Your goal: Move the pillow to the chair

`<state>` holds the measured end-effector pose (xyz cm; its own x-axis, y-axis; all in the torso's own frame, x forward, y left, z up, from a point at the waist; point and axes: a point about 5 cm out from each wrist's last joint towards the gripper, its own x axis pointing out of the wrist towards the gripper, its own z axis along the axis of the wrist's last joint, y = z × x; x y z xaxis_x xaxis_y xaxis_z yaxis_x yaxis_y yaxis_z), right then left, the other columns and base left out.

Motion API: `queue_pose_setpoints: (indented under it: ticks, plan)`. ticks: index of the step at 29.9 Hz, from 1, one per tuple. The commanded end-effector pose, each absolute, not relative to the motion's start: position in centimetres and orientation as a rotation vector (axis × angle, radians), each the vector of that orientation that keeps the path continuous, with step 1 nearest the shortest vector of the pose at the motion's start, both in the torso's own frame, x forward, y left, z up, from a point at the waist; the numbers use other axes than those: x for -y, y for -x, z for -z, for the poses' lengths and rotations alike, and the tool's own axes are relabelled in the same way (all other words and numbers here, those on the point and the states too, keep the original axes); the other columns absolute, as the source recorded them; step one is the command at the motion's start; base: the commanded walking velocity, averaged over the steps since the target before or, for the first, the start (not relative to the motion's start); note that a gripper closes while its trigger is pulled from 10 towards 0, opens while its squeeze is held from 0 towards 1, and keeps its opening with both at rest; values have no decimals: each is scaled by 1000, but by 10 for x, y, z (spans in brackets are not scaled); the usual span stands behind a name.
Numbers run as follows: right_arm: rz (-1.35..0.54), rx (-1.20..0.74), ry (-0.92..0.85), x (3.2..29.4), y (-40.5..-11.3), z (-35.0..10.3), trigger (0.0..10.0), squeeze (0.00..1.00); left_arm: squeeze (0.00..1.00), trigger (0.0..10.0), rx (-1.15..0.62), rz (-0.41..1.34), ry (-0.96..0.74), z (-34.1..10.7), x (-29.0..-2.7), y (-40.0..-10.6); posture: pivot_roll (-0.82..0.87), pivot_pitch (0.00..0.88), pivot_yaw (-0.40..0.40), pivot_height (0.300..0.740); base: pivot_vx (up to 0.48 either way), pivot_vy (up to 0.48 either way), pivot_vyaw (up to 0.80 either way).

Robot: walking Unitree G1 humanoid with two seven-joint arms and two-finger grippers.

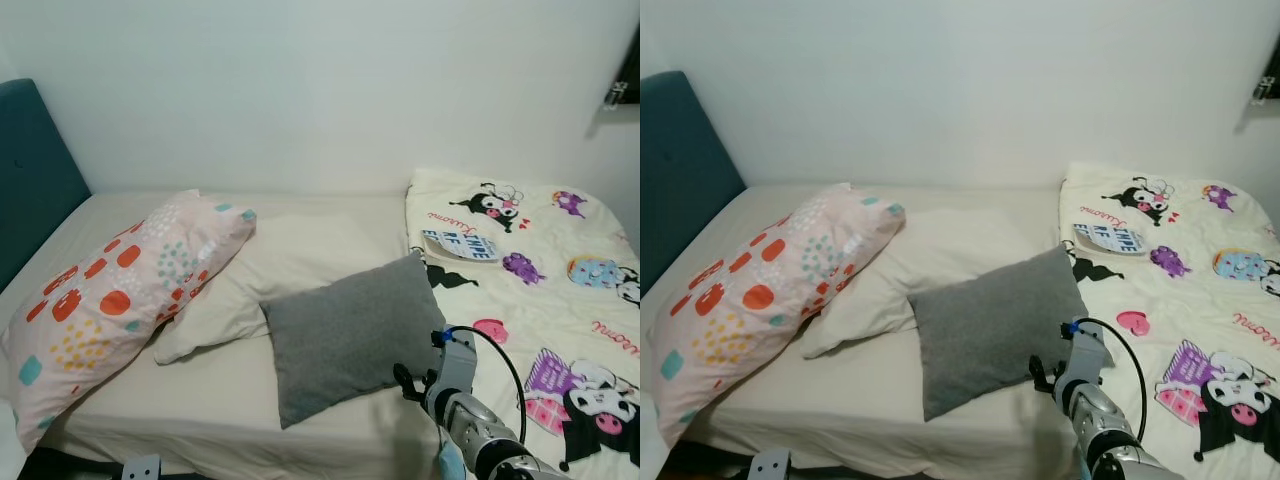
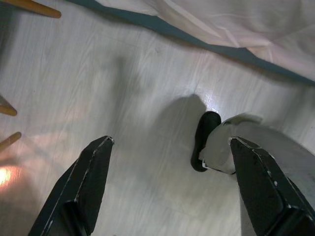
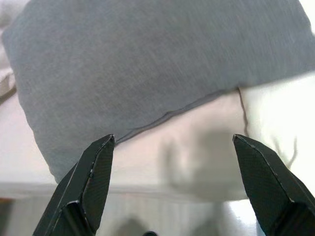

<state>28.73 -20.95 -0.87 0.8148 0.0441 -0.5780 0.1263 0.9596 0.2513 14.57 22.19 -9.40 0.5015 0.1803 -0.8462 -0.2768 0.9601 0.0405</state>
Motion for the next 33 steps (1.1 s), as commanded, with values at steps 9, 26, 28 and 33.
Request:
queue_pose_setpoints:
  ticks: [9, 26, 28, 33]
  plan:
    - [75, -476, -610, 213, -300, -7, 10000, 0, 0, 10000, -909, -312, 133, 84, -231, -163, 31, 0, 60, 609, 0, 0, 0]
    - [-120, -295, -915, 172, -335, -44, 10000, 0, 0, 10000, -392, -391, 251, 20, -274, -232, 127, 40, 74, 544, 0, 0, 0]
    - [-137, -289, -926, 168, -337, -46, 10000, 0, 0, 10000, -379, -411, 244, 19, -280, -228, 134, 50, 75, 539, 0, 0, 0]
    - [-196, -264, -968, 152, -344, -55, 10000, 0, 0, 10000, -294, -493, 174, 10, -313, -203, 213, 150, 104, 519, 0, 0, 0]
